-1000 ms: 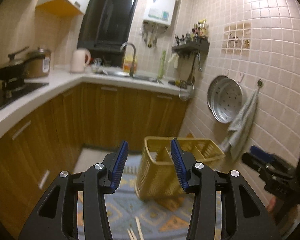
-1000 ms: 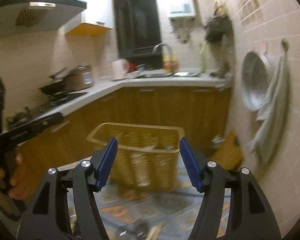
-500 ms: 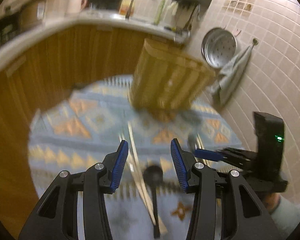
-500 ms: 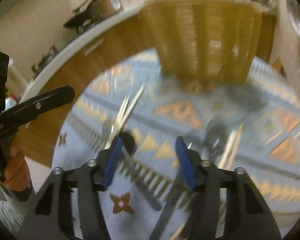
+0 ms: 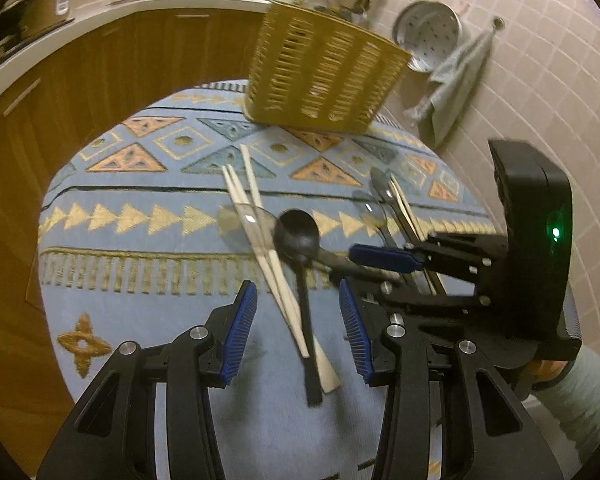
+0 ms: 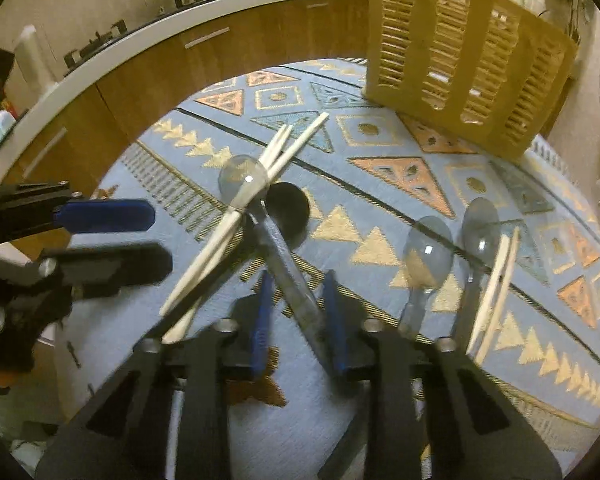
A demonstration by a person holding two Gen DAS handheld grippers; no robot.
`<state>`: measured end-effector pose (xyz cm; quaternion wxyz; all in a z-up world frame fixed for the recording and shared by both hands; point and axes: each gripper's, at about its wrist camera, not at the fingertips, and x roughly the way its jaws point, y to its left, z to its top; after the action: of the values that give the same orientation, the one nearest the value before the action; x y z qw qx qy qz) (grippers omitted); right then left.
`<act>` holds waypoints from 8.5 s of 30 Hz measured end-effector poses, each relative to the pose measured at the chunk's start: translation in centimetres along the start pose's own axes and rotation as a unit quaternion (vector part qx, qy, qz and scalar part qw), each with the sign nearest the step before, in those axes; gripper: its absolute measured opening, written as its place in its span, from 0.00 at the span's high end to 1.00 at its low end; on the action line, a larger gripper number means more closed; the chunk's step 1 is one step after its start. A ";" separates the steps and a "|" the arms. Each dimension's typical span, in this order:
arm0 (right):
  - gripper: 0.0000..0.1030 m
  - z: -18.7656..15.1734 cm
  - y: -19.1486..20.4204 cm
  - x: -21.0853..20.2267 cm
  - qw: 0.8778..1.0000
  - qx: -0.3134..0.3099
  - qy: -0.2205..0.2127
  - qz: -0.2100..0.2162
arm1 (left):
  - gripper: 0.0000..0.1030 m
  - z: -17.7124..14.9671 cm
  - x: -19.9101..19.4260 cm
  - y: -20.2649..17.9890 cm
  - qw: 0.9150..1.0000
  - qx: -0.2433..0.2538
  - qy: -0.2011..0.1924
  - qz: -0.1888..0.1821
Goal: Organize utensils
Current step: 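Grasp a clear spoon with the right gripper while the left gripper grasps the black spoon, then lift both spoons over the yellow basket and open both grippers, then grasp a clear spoon with the right gripper while the left gripper grasps a chopstick, then lift the spoon and chopstick over the yellow basket and open both grippers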
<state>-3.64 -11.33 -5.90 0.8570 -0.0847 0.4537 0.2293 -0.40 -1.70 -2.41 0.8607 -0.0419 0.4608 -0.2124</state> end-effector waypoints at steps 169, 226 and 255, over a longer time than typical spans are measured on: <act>0.57 3.5 -12.0 -7.1 0.989 0.132 -0.069 -0.005 | 0.63 8.1 4.6 -2.1 0.993 0.115 -0.013 0.028; 0.91 2.0 -10.9 -0.2 0.983 0.154 0.100 0.014 | 0.96 7.7 11.1 -5.8 0.971 0.180 0.115 0.112; 0.91 8.7 -11.5 -17.4 0.947 0.108 -0.302 0.032 | 0.96 16.0 -5.8 -7.5 0.933 0.040 -0.357 -0.016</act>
<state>-0.23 -23.91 12.57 0.9501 0.0961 0.1981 0.2210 7.31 -8.08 13.25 0.9659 -0.0880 0.1134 -0.2153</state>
